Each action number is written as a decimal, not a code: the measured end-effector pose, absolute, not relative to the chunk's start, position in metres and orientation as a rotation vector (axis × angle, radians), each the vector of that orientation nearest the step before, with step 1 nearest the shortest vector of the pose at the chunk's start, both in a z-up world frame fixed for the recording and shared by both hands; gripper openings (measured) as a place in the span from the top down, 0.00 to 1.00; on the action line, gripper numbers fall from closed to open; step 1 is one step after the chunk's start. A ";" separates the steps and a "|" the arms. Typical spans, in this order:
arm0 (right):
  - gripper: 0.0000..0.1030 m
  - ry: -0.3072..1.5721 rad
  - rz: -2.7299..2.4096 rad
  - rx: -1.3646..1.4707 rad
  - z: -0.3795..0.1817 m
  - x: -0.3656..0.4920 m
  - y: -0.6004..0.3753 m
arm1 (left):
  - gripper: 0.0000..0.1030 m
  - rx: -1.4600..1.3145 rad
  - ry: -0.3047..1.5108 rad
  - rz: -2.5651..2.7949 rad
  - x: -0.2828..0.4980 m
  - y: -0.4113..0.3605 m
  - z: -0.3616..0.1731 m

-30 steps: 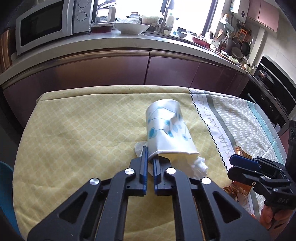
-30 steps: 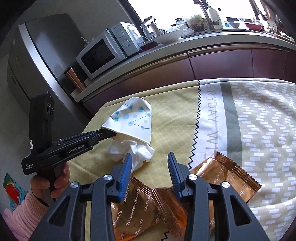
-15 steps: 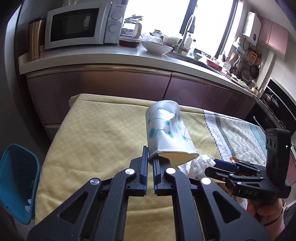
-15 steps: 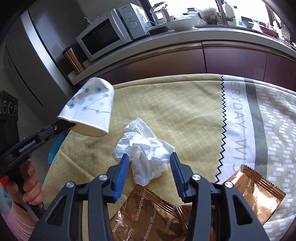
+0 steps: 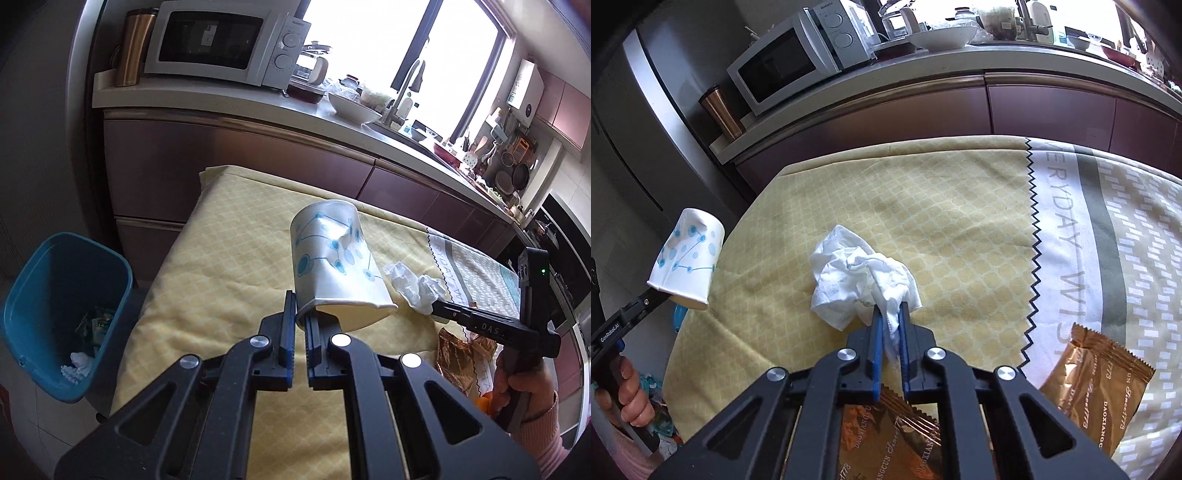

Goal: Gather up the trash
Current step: 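Grasp the white blue-dotted paper cup with the left tool while the right tool grasps the crumpled tissue, then carry the cup and tissue over the teal bin and open both tools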

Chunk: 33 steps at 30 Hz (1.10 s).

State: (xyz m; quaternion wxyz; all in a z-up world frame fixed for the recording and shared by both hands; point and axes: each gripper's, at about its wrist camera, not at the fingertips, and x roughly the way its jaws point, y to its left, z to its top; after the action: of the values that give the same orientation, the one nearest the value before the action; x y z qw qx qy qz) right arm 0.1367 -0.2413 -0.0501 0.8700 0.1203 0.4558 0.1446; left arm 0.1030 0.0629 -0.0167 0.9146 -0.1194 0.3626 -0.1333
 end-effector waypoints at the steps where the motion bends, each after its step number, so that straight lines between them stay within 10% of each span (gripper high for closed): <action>1: 0.95 0.940 0.302 0.251 -0.047 0.135 -0.242 | 0.95 -0.251 0.744 -0.271 0.099 0.068 -0.017; 33: 0.95 0.759 0.590 0.226 0.023 0.080 -0.164 | 0.95 -0.320 0.674 -0.140 0.024 0.159 -0.006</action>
State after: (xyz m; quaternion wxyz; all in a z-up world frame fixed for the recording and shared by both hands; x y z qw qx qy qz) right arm 0.0802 -0.1635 0.0226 0.8805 0.1083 0.3643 0.2834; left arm 0.0239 0.1589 -0.0063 0.9289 -0.1561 0.3289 -0.0682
